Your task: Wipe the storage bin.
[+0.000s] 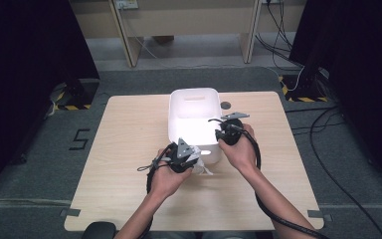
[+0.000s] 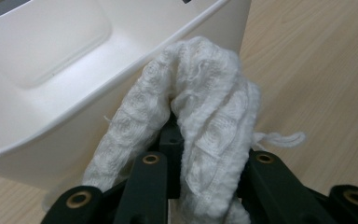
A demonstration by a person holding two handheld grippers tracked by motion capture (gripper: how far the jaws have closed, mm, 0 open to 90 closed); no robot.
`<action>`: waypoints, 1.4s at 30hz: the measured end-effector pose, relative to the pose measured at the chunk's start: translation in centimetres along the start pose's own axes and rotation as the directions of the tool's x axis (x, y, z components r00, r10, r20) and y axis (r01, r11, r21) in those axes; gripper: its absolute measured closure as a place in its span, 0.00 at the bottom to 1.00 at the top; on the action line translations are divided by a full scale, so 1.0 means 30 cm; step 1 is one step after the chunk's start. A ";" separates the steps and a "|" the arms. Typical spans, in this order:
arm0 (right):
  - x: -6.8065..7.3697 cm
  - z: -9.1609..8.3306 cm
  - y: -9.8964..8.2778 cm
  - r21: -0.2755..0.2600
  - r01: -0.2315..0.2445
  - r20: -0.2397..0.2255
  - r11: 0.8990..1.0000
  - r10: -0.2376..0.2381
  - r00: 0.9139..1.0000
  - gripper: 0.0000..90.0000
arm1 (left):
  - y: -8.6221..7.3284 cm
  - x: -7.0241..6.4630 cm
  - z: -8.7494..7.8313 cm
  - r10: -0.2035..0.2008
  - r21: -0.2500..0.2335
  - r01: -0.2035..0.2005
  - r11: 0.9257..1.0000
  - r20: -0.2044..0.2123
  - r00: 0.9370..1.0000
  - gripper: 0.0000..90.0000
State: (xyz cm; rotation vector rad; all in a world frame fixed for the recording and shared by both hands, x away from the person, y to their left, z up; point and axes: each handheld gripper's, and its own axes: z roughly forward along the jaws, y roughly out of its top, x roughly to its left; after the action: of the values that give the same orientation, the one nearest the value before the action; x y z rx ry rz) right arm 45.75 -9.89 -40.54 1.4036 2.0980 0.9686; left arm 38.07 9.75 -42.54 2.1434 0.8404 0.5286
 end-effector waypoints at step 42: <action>0.006 -0.001 -0.002 -0.004 0.004 0.001 1.000 -0.004 1.000 0.76 | -0.066 -0.038 0.114 0.041 0.043 -0.042 0.998 0.010 0.999 0.84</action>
State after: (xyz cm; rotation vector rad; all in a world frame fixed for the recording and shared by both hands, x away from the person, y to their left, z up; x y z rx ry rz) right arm 45.64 -9.76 -40.56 1.3967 2.0965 0.9695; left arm 38.53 8.20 -46.32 2.2054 0.8106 0.5257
